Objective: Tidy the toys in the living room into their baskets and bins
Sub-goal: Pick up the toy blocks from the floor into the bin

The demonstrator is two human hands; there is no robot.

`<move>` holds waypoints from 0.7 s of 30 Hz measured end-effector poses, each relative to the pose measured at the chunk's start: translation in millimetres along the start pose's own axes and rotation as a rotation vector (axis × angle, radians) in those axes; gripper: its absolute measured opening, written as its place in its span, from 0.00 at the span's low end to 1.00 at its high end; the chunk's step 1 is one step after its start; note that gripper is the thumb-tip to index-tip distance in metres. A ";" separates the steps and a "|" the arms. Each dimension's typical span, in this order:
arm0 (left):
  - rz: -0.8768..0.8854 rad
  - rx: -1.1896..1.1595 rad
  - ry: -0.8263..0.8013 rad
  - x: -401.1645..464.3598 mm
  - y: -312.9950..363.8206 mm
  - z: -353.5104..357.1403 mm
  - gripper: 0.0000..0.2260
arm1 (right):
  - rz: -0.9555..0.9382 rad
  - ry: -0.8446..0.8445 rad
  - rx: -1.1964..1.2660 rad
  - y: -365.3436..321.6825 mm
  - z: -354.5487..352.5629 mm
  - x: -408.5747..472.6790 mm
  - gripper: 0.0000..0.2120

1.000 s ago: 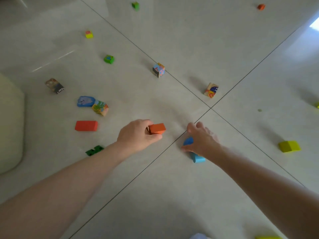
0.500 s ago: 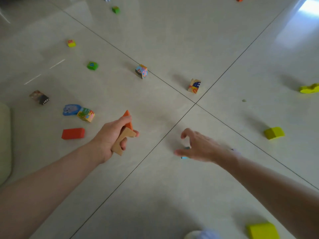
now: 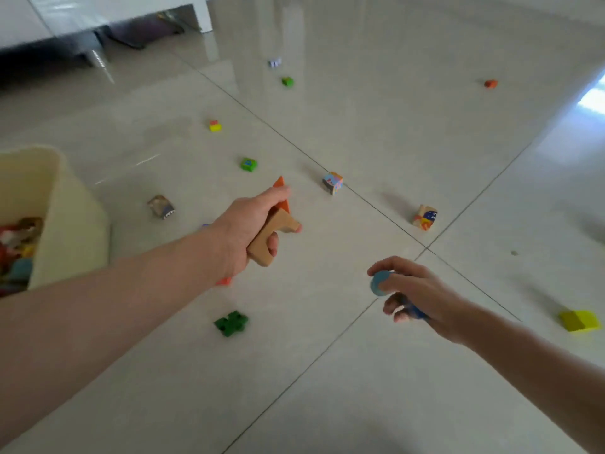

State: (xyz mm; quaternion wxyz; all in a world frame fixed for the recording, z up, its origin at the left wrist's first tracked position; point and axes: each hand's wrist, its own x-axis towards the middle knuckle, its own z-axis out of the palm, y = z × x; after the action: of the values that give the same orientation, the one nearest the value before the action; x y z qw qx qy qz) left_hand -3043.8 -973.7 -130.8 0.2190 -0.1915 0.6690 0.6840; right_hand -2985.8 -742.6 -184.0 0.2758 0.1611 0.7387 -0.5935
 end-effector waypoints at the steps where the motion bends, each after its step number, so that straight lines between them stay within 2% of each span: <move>1: 0.035 -0.002 0.024 -5.0 9.2 -23.1 0.10 | -0.024 -0.025 0.042 -19.5 15.5 0.4 0.10; 4: 0.146 -0.034 0.107 -20.9 33.0 -91.5 0.12 | -0.104 -0.119 0.093 -76.1 66.9 1.6 0.09; 7: 0.200 -0.114 0.247 -34.5 46.1 -174.0 0.13 | -0.197 -0.198 -0.051 -130.2 141.1 7.3 0.09; 9: 0.194 -0.218 0.341 -42.4 47.4 -226.5 0.14 | -0.268 -0.236 -0.127 -160.2 197.7 11.6 0.09; 12: 0.151 -0.341 0.427 -47.5 40.3 -292.9 0.13 | -0.334 -0.325 -0.097 -194.7 282.4 18.1 0.07; 16: 0.074 -0.450 0.558 -43.2 17.7 -363.2 0.13 | -0.274 -0.494 -0.136 -219.8 386.6 32.3 0.07; 19: -0.060 -0.316 0.624 -32.6 -4.5 -396.5 0.14 | -0.218 -0.514 -0.250 -216.0 441.2 46.2 0.09; 21: -0.131 -0.081 0.588 -24.4 -20.9 -413.9 0.17 | -0.259 -0.499 -0.558 -204.7 466.1 58.2 0.14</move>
State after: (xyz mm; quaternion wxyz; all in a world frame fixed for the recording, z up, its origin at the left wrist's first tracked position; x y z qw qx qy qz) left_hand -3024.7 -1388.1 -147.7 0.0519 -0.4325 0.6622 0.6097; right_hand -3047.1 -1247.9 -124.4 0.4030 -0.1641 0.7961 -0.4206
